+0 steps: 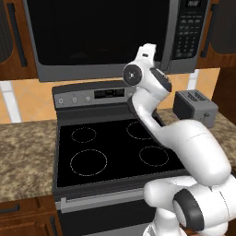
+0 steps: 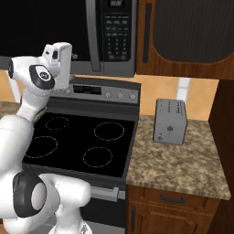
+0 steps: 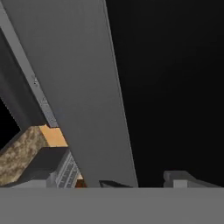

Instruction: Open the microwave, place the bowl with waffle inside the microwave, then close the microwave door and turn it on.

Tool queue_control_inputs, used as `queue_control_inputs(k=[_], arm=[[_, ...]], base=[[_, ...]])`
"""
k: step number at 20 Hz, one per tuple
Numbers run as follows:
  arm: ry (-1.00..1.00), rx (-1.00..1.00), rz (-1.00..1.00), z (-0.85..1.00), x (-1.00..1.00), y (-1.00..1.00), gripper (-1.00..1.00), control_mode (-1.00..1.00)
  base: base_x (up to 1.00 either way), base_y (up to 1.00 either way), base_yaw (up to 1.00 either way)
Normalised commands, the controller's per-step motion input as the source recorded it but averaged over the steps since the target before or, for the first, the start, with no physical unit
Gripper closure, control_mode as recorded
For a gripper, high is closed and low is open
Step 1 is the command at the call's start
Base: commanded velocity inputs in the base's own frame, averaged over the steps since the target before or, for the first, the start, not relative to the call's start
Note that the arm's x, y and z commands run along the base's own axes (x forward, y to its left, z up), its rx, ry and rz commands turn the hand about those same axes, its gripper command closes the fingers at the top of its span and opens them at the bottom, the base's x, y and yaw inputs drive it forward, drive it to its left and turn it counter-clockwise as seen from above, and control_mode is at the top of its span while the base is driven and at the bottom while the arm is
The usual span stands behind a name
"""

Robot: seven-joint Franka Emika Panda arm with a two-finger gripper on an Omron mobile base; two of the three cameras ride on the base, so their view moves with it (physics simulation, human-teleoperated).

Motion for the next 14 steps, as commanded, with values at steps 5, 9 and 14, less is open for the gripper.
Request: queue_control_inputs(k=[5, 9, 14], arm=[[0.00, 0.03, 0.33, 0.25, -1.00, -0.36, -1.00, -1.00], [-0.05, 0.07, 0.34, 0.44, -0.97, -1.00, -1.00, -1.00], [-0.07, 0.05, 0.34, 0.25, -0.27, -1.00, -1.00, -1.00]], base=[[0.00, 0.00, 0.00], [0.00, 0.00, 0.00], [0.00, 0.00, 0.00]])
